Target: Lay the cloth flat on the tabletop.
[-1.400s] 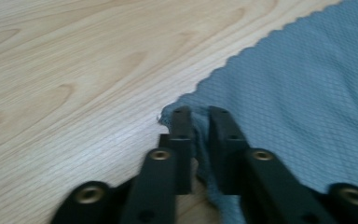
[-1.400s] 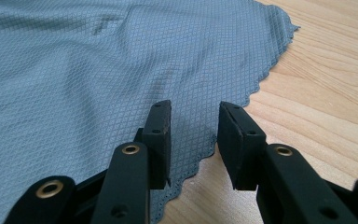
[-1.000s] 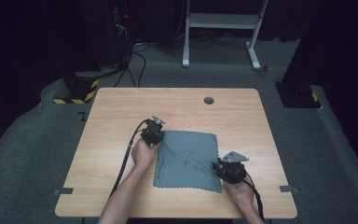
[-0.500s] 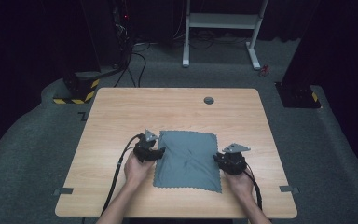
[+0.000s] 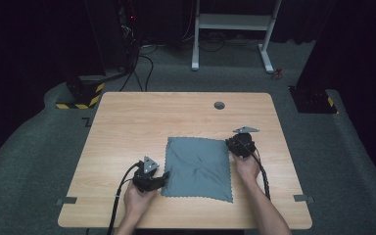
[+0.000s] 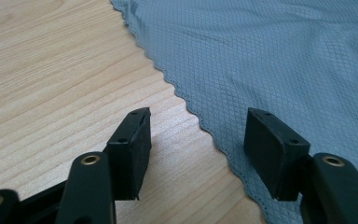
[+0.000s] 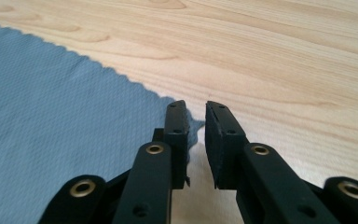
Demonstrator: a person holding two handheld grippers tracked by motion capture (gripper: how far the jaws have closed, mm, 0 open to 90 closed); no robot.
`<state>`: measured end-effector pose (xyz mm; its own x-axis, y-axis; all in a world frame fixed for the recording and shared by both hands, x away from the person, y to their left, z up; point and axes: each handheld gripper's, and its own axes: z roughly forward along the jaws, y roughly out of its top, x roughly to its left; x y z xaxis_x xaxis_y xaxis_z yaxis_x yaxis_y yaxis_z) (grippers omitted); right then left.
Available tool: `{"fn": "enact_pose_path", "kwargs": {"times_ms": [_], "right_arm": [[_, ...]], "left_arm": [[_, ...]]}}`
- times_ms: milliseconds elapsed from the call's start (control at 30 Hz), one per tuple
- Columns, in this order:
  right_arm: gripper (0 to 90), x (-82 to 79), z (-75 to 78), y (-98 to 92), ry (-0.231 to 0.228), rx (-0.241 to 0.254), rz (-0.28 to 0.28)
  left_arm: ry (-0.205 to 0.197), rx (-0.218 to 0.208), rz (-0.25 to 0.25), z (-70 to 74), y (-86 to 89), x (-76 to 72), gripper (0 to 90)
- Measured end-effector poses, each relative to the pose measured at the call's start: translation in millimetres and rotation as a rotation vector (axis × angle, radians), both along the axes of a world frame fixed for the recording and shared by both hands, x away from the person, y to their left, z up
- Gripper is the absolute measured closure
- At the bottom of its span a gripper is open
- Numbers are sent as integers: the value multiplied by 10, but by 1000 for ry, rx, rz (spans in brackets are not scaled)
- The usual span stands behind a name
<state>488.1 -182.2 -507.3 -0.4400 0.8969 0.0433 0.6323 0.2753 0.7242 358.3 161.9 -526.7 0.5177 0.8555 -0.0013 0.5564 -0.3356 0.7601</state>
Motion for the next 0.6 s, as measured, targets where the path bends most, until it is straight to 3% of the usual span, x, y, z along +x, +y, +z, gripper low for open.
{"fn": "enact_pose_path", "kwargs": {"times_ms": [200, 267, 300, 333, 400, 433, 600], "right_arm": [[791, 56, -99, 66, 12, -38, -2], [861, 67, -94, 73, 12, -52, 18], [895, 74, -84, 95, 16, -68, 41], [900, 88, -65, 141, 13, -116, 60], [900, 99, -54, 163, 15, -135, 66], [900, 107, -40, 171, -8, -150, 56], [900, 158, -70, 100, -5, -142, 16]], "left_arm": [[3, 0, -2, -1, -7, -3, 387], [1, 2, -2, -1, -8, -3, 386], [1, 2, -1, -1, -8, -3, 386], [1, 2, -2, -1, -9, -5, 384], [1, 3, -1, -1, -10, -7, 383], [1, 2, -2, -1, -11, -9, 380], [4, 0, -6, -1, -16, -18, 377]]}}
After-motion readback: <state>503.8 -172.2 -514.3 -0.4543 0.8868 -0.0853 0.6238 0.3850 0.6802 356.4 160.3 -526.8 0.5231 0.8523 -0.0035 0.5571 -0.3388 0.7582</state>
